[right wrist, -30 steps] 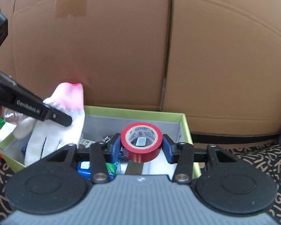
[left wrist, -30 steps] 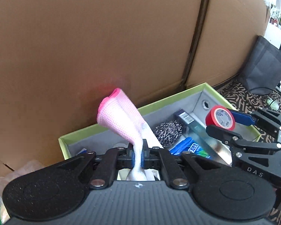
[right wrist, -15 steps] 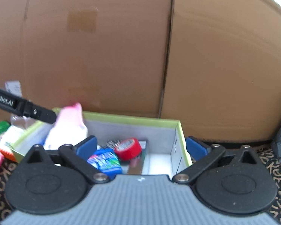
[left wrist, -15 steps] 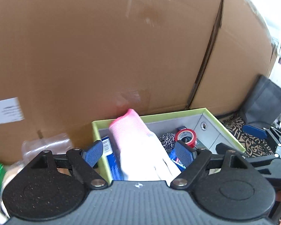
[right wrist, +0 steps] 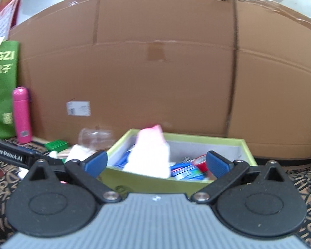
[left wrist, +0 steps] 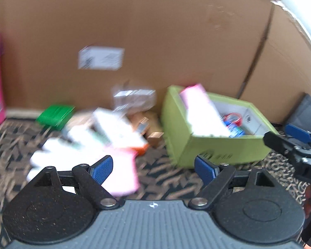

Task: Organize objects
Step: 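Move both tools back toward the second white-pink glove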

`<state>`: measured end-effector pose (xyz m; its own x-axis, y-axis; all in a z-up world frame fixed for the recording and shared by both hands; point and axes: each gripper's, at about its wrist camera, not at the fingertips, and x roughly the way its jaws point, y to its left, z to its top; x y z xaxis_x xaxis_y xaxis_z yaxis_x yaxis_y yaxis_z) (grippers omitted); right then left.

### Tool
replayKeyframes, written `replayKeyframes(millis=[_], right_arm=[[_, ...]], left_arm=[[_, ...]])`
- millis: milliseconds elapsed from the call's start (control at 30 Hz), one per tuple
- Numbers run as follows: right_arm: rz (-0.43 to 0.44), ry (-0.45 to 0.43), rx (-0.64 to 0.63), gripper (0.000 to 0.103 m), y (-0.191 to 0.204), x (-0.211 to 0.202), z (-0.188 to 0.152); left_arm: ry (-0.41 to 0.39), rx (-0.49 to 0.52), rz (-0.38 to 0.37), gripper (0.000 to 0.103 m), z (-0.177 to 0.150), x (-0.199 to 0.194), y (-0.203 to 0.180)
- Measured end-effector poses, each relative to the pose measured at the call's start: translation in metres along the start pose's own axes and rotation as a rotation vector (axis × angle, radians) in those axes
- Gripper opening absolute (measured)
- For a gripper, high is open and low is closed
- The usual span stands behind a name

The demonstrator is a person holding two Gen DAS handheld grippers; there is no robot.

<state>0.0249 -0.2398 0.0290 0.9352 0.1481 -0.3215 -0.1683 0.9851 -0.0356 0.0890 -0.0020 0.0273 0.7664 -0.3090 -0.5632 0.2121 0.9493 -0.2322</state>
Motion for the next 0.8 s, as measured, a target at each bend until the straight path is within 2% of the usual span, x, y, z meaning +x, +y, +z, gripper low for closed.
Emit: replayKeyframes(millis=[100,300,467,567,667,733,767,800], right_arm=[[0.047,0.034,0.004,0.103,0.016,0.002,-0.011],[0.132,0.123,0.012,0.103,0.053,0.016,-0.033],[0.230,0.170,-0.047,0.103,0.086,0.044,-0.036],[0.293,0.212,-0.101,0.102,0.110,0.075,-0.037],[0.331,0.268,-0.136,0.090,0.129,0.109,-0.040],[0.335,0.293,-0.153,0.085,0.140,0.128,-0.044],[0.333,0.303,-0.162,0.077,0.144,0.136,-0.046],[0.333,0.325,-0.169,0.057,0.148,0.142,-0.048]], left_arm=[[0.021,-0.062,0.061,0.089,-0.020,-0.007,0.024],[0.082,-0.191,0.122,0.089,-0.044,-0.014,0.067],[0.070,-0.239,0.140,0.089,-0.048,-0.024,0.087],[0.057,-0.267,0.150,0.089,-0.047,-0.029,0.096],[0.060,-0.288,0.148,0.089,-0.046,-0.031,0.103],[0.061,-0.290,0.146,0.089,-0.046,-0.031,0.107],[0.060,-0.293,0.144,0.089,-0.046,-0.031,0.108],[0.061,-0.297,0.140,0.089,-0.046,-0.030,0.110]])
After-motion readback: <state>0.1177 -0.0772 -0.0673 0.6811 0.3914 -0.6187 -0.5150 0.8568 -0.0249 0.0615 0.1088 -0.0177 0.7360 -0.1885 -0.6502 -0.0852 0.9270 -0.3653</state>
